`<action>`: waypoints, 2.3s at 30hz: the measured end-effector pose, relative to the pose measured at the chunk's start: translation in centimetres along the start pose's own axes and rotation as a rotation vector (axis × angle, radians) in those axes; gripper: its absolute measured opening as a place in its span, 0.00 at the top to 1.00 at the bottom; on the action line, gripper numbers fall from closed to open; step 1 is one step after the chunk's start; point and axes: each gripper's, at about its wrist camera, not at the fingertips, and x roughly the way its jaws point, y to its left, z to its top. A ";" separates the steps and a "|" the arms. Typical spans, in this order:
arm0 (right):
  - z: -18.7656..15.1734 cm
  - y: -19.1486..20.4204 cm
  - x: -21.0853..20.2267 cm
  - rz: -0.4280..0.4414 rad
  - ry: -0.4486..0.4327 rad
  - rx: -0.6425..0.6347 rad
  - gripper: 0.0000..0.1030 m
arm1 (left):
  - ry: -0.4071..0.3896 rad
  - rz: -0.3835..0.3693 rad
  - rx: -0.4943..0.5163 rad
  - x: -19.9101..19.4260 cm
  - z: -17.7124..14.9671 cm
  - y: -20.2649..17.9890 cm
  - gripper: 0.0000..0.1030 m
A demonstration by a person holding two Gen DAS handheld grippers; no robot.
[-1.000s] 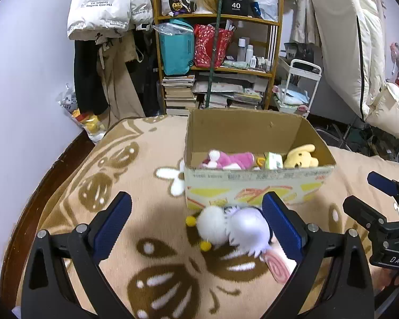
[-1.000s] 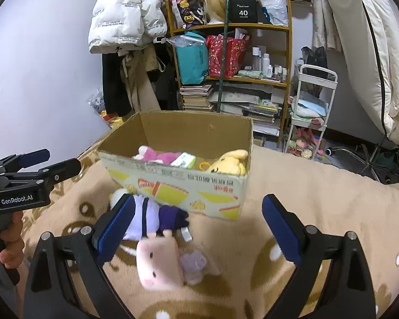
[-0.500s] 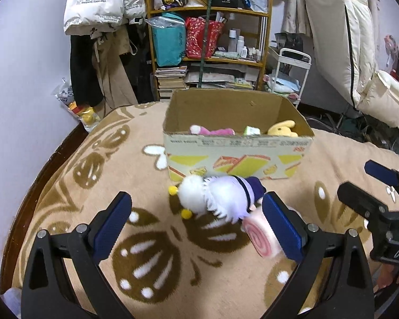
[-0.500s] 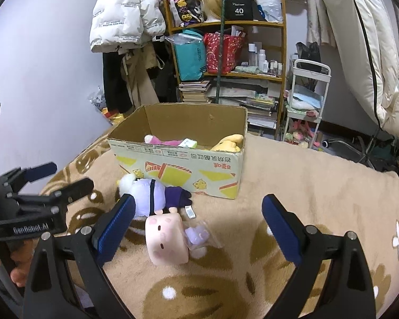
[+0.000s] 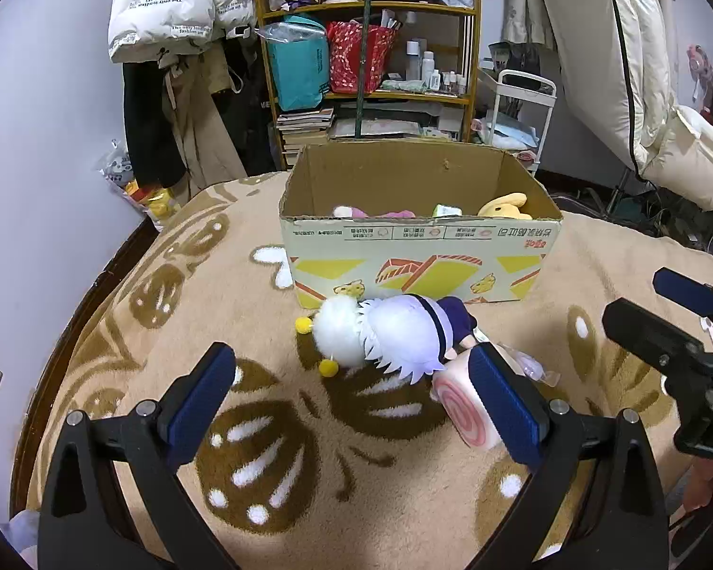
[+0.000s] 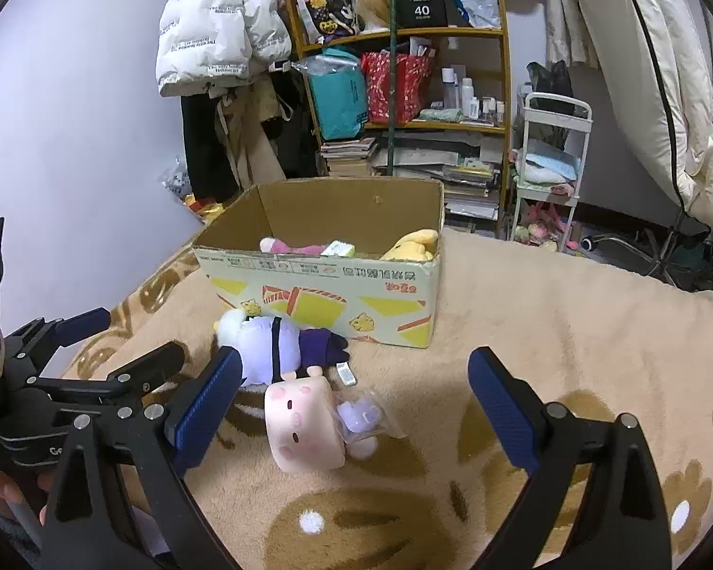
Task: Organize soft objects
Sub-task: 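Withdraw both tools from the box toward the white doll and pink pig plushes, then lower left tool onto pink pig plush while right tool grasps clear bag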
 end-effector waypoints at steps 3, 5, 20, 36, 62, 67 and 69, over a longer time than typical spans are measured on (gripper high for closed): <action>0.0 0.0 0.5 0.006 0.014 0.008 0.03 | 0.002 -0.008 0.000 0.2 0.0 0.0 0.05; -0.1 -0.3 0.8 0.008 0.020 0.021 0.03 | 0.007 -0.013 -0.005 0.4 0.0 0.1 0.05; 0.1 -1.8 2.4 0.010 0.055 0.090 0.03 | 0.017 -0.005 -0.023 1.8 0.1 -0.3 0.05; 0.2 -3.4 5.1 0.020 0.149 0.161 0.03 | 0.067 -0.057 -0.014 4.5 -0.2 -1.8 0.05; -1.8 -3.8 10.4 0.080 0.389 0.254 0.12 | 0.316 -0.274 -0.007 9.9 -1.9 -5.3 0.05; -2.5 -4.3 11.4 0.089 0.438 0.300 0.12 | 0.342 -0.286 -0.009 10.6 -2.0 -5.7 0.05; -2.7 -4.5 11.9 0.097 0.456 0.323 0.12 | 0.352 -0.292 -0.014 10.9 -2.1 -5.8 0.05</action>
